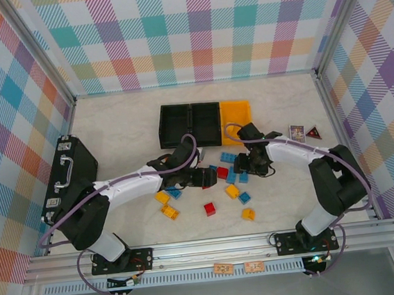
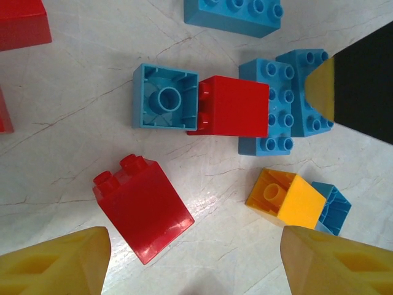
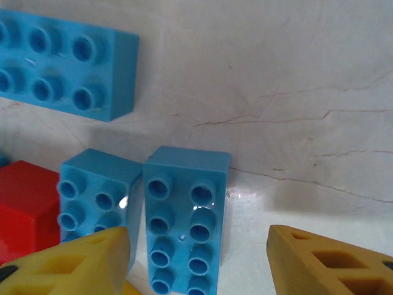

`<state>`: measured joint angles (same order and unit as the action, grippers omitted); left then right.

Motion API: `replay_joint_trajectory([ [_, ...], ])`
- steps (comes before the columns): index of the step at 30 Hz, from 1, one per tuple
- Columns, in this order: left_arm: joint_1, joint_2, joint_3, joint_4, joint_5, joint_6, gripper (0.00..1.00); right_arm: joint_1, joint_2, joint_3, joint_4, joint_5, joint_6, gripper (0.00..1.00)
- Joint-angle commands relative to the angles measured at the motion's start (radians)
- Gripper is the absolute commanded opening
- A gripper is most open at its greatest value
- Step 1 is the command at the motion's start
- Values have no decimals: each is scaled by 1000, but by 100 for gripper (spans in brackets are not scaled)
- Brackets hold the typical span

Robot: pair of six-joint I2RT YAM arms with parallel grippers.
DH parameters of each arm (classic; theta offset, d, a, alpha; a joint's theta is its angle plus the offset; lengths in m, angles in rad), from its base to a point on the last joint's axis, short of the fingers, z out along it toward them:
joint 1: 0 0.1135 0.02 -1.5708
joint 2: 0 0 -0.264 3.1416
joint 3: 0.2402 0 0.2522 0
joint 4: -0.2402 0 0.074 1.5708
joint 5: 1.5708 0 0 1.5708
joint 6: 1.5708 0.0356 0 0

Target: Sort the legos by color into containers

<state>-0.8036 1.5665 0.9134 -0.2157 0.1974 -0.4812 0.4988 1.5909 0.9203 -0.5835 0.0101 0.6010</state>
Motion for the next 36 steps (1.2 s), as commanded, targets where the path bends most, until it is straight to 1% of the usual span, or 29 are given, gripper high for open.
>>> replay_joint_trajectory([
  [1,-14,12,21,-10,-15,11,73,9,16,-16,21,-13,31,60],
  [5,-15,12,14,-7,-21,7,73,10,33,-18,19,-9,26,57],
  [9,-16,13,8,0,-24,3,73,10,42,-15,-5,31,22,48],
  [13,-16,14,6,9,-25,-3,73,10,40,-8,-29,72,16,41],
  [18,-16,13,2,20,-29,-15,72,10,31,0,-40,80,3,27],
  [21,-16,9,-5,32,-30,-32,73,12,13,13,-50,81,-5,23],
  [29,-11,-27,-42,42,-109,-78,72,36,-31,123,-100,85,-37,20],
  [32,6,-56,-62,46,-127,-94,72,55,-10,199,-117,80,-55,20],
  [36,54,-108,-104,53,-131,-127,72,80,51,310,-122,63,-75,20],
])
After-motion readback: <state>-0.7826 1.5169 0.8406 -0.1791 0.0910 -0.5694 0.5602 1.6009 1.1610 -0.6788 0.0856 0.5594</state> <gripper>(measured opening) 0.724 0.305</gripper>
